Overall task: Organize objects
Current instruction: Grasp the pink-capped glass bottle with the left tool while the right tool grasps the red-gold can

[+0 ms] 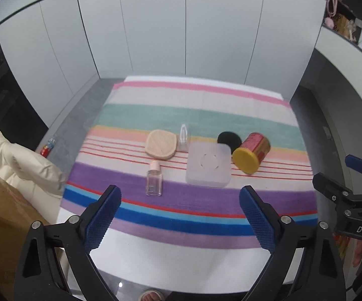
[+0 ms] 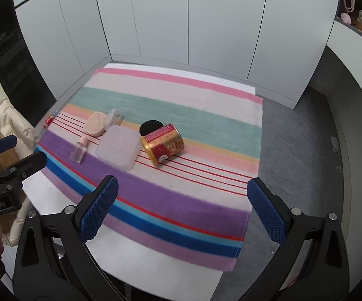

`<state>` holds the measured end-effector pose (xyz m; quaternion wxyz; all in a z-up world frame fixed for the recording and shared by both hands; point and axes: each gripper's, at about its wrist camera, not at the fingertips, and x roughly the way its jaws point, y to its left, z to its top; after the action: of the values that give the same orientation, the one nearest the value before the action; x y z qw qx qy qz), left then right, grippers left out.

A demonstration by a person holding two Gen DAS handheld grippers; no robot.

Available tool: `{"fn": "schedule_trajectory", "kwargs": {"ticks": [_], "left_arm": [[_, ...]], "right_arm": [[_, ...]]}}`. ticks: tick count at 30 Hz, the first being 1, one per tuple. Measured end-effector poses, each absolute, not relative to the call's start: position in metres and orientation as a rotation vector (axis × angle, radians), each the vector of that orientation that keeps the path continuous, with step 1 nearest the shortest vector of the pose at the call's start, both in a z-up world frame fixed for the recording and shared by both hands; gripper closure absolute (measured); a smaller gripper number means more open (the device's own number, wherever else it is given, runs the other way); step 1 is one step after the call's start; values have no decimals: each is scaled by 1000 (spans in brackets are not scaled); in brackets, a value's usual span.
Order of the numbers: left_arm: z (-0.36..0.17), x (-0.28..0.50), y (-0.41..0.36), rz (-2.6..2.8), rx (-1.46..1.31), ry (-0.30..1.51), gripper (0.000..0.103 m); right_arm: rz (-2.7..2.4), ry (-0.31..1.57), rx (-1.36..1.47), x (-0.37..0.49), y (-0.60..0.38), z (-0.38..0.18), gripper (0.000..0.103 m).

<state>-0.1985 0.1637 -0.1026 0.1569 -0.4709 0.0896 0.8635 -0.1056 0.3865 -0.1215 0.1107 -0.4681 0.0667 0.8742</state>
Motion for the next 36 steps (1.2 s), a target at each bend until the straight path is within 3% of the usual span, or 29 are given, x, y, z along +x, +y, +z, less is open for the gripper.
{"fn": "schedule_trajectory", "kwargs": {"ticks": [12,18,27,29,36], "left_arm": [[-171,-249,155,2473,-1490,289,27],[-201,-275,152,2420,-1577,206,45],[-235,-291,155,2385,-1620,261,64],[-235,-291,159,2377,-1596,290,75],[-236,-290,158,2379,-1603,267,75]], "right_arm": [[2568,176,-1493,-158,393,-184,0],[2571,172,-1542,-181,391,-209,1],[2576,133,-1581,-206,386,-233,1],[2575,121,-1583,-212,386,-239,1],[2584,101,-1596,-232,387,-252,15]]}}
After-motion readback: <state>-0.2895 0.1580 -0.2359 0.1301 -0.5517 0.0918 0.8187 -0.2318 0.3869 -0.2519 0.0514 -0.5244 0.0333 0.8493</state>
